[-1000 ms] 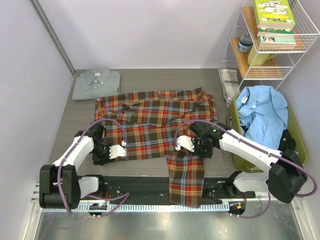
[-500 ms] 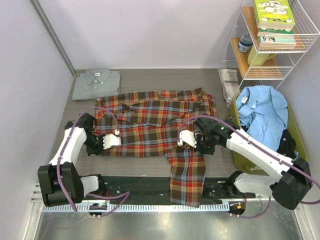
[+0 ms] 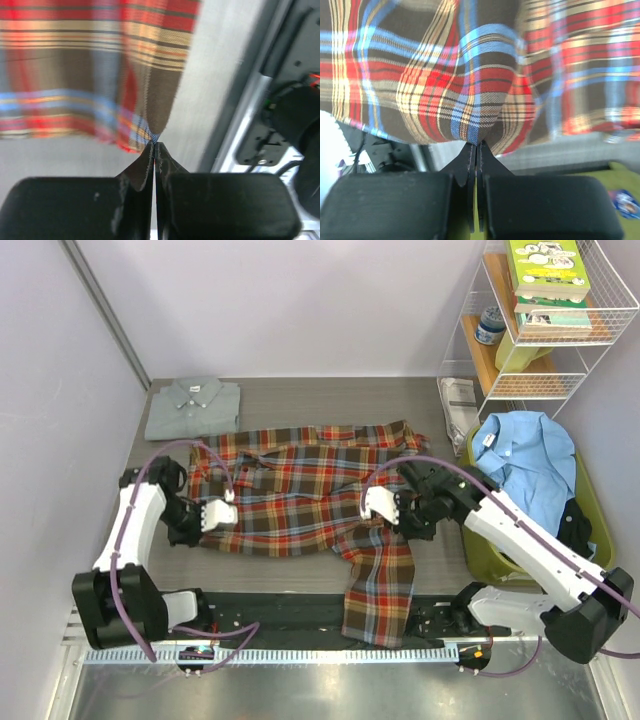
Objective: Fold and stack the long sleeve shirts
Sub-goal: Fold the shirt
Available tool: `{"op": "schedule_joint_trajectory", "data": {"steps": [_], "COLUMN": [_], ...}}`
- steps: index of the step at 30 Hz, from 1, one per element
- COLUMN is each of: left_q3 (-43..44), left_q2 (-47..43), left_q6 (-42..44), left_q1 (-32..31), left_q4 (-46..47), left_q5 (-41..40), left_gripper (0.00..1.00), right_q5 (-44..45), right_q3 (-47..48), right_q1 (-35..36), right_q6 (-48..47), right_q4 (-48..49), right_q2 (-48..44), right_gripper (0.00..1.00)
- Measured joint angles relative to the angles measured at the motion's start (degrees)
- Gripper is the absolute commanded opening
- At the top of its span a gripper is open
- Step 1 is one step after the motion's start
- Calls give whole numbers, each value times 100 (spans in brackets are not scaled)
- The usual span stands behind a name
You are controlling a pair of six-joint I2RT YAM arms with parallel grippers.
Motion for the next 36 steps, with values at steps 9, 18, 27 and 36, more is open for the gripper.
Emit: {"op": "schedule_joint_trajectory", "data": {"steps": [9,18,27,36], "left_q3": [1799,2791,3338,3344], "left_q2": [1545,2796,3552,3735], "left_q6": [-824,-1469,-1718,-1891], "left_q1": [28,28,22,-17], "left_q4": [199,824,1084,1370], "left_q5": [389,402,334,234], "left_gripper": [0,0,0,0], "right_q5": [-81,-98,-92,-94], "right_q3": [1954,3423,3792,3858], "right_q1": [-1215,-1641,-1829,-1943], "right_q6": [-754,-1309,-1458,-1453], "right_q4": [92,138,146,168], "right_q2": [1801,3497,4159,4487], "right_gripper": [1,1,1,1]}}
